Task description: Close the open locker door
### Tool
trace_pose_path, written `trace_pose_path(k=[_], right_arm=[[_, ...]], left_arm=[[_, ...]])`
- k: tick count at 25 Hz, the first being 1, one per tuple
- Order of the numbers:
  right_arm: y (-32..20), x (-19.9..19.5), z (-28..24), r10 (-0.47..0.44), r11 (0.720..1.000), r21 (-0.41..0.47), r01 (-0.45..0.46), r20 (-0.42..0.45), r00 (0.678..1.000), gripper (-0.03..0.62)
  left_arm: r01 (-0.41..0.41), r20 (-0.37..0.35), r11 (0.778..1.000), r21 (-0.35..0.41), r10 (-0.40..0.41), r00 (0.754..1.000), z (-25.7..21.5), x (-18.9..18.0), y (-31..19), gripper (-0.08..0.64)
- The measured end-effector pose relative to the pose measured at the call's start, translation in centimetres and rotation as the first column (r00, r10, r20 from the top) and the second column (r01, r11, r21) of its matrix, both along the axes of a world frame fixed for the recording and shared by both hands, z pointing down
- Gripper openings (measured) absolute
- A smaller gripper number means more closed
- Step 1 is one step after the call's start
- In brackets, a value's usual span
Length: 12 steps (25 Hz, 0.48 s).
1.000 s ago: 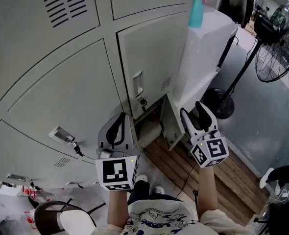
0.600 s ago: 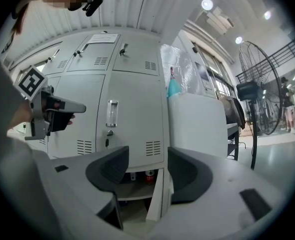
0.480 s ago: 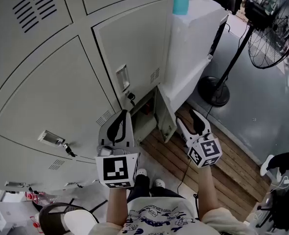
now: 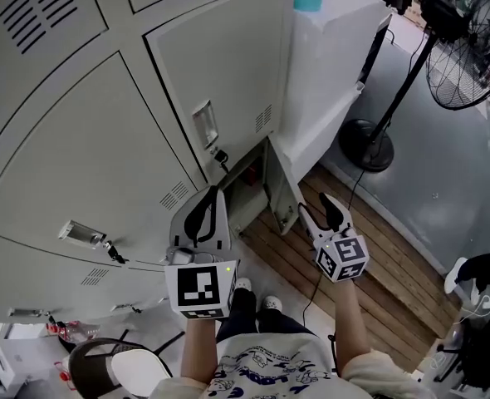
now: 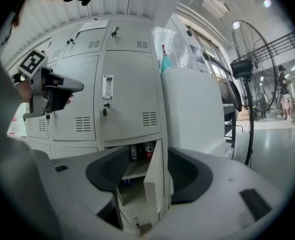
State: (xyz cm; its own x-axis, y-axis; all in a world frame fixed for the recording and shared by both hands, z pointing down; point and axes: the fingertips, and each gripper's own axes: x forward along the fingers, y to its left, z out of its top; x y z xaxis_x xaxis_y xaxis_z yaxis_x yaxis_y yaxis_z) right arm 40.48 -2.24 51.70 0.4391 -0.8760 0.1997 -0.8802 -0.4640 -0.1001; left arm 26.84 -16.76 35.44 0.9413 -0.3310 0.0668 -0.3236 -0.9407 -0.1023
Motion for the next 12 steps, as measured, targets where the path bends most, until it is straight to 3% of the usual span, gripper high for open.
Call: trace_pose_path(k=[12], right_arm=[[-0.8, -0.2, 5.7, -0.033, 0.997, -0.073, 0.038, 0.07, 0.997, 0.207]], left_arm=[[-0.001, 0.035, 1.0, -0.015, 0.002, 0.999, 1.8, 0.1, -0.2, 0.002]])
